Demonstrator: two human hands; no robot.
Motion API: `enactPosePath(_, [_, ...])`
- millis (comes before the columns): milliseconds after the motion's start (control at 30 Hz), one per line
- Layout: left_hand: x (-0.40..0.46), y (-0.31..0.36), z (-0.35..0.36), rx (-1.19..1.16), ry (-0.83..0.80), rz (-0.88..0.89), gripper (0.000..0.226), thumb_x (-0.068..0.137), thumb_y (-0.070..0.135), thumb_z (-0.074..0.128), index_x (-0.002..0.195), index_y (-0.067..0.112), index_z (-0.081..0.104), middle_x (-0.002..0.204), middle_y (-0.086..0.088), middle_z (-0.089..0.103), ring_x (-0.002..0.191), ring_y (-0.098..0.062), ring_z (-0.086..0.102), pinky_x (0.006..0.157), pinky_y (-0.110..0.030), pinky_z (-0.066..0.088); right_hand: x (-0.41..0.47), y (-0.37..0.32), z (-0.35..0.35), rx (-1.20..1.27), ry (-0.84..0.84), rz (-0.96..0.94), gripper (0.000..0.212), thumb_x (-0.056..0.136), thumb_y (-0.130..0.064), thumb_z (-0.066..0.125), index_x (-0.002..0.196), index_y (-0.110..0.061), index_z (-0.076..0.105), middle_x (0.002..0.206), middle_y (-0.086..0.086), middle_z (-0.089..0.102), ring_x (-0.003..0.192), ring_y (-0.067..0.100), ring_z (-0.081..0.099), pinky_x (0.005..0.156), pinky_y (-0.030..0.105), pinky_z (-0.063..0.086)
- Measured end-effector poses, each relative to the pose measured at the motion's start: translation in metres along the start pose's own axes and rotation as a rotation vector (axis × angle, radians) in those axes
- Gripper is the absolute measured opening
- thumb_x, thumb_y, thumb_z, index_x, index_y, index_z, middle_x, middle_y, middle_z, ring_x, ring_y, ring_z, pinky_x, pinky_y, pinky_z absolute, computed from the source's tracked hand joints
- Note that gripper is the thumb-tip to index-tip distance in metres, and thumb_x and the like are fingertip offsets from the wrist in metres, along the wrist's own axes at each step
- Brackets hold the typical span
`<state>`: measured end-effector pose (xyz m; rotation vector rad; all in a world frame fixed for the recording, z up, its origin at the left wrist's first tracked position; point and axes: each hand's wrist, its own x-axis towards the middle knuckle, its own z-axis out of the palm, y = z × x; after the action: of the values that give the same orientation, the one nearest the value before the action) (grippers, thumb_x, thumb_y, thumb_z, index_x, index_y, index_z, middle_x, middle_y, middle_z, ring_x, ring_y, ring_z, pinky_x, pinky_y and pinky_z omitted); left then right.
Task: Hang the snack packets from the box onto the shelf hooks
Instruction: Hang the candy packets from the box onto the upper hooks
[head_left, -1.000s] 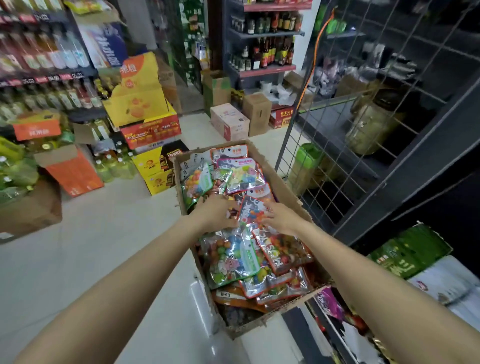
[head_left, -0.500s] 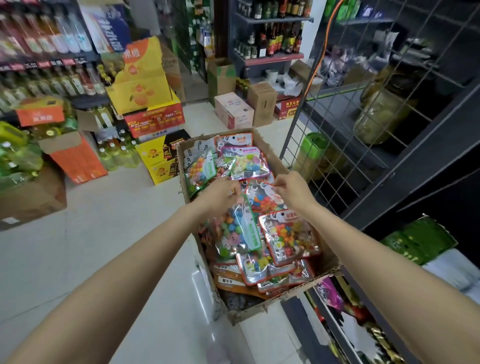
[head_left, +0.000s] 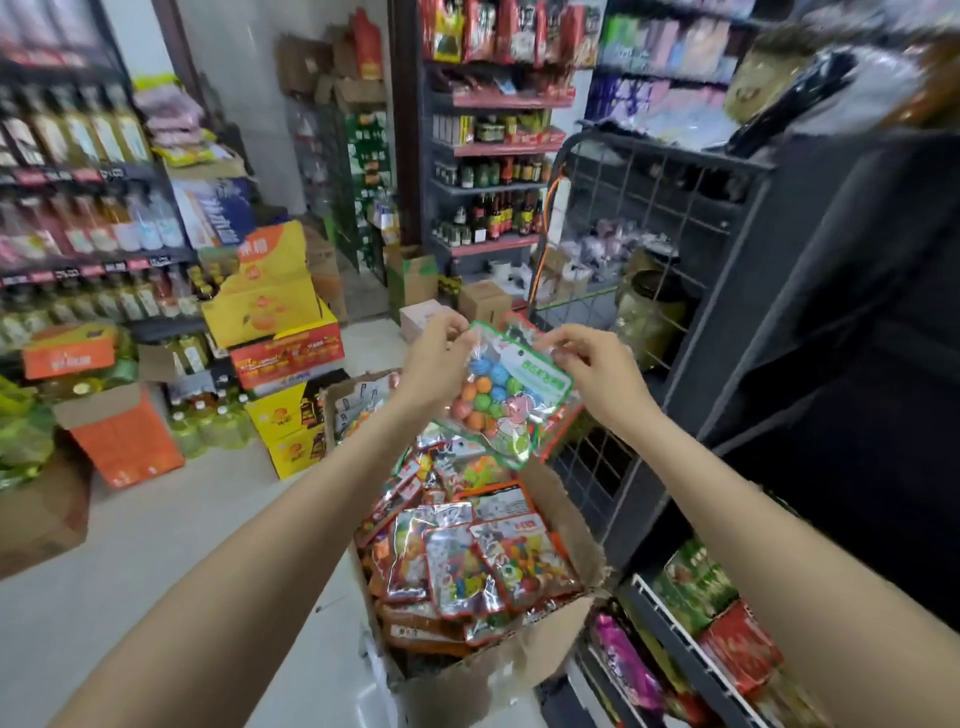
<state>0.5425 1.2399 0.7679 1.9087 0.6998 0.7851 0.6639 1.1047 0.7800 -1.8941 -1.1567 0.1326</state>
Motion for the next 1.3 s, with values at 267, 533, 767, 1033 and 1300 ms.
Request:
enactPosePath(267, [0.01,0.132,0.04,-0.038,-0.089,0.284,0.015,0.097,0.02,0.047,0.085,0.011,0.044,0.068,0.004,0.042,0.061,-0.013,0.037,0.057,-0.027,0.031,-0.028,-0.052,-0.129,0.105,0.312,-0.109,0.022,0.09,-0.005,0.059,0.084,-0.022,0.07,0.07,-0.02,0.065,0.07,-0.006,0.059,0.065,0.009,0.042])
enactPosePath(533, [-0.013,0.26,0.104,-0.167,0.048,0.396,0.013,0.098,0.019,0.042,0.089,0.012,0.038,0.069,-0.003,0.047,0.063,-0.023,0.043,0.06,-0.034,0.035,-0.072,-0.077,-0.243,0.723,0.384,0.065,0.03,0.099,-0.026,0.046,0.114,-0.009,0.066,0.112,0.01,0.07,0.099,0.026,0.065,0.08,0.037,0.051])
enactPosePath(767, [-0.037,0.308,0.143,-0.318,0.042,0.265,0.018,0.099,0.023,0.038,0.081,0.023,0.036,0.081,-0.009,0.054,0.071,-0.028,0.05,0.066,-0.044,0.047,-0.092,-0.076,-0.282,0.569,0.599,-0.034,0.017,0.096,-0.012,0.052,0.105,-0.012,0.067,0.102,0.006,0.072,0.096,0.023,0.068,0.081,0.036,0.057])
enactPosePath(1033, [-0.046,0.32,0.132,-0.124,0.187,0.387,0.013,0.101,0.021,0.037,0.096,0.01,0.041,0.074,-0.001,0.046,0.07,-0.022,0.044,0.066,-0.035,0.037,-0.077,-0.083,-0.321,0.324,0.829,-0.056,0.017,0.092,-0.018,0.061,0.076,-0.025,0.064,0.089,0.0,0.071,0.088,0.019,0.068,0.084,0.044,0.055])
enactPosePath(1300, [-0.047,0.318,0.12,0.052,0.316,0.502,0.012,0.101,0.025,0.036,0.096,0.014,0.039,0.066,0.001,0.048,0.058,-0.019,0.045,0.052,-0.031,0.031,-0.054,-0.095,-0.342,0.051,0.908,-0.128,0.016,0.093,-0.016,0.057,0.078,-0.013,0.062,0.074,-0.003,0.062,0.076,0.016,0.061,0.073,0.037,0.053])
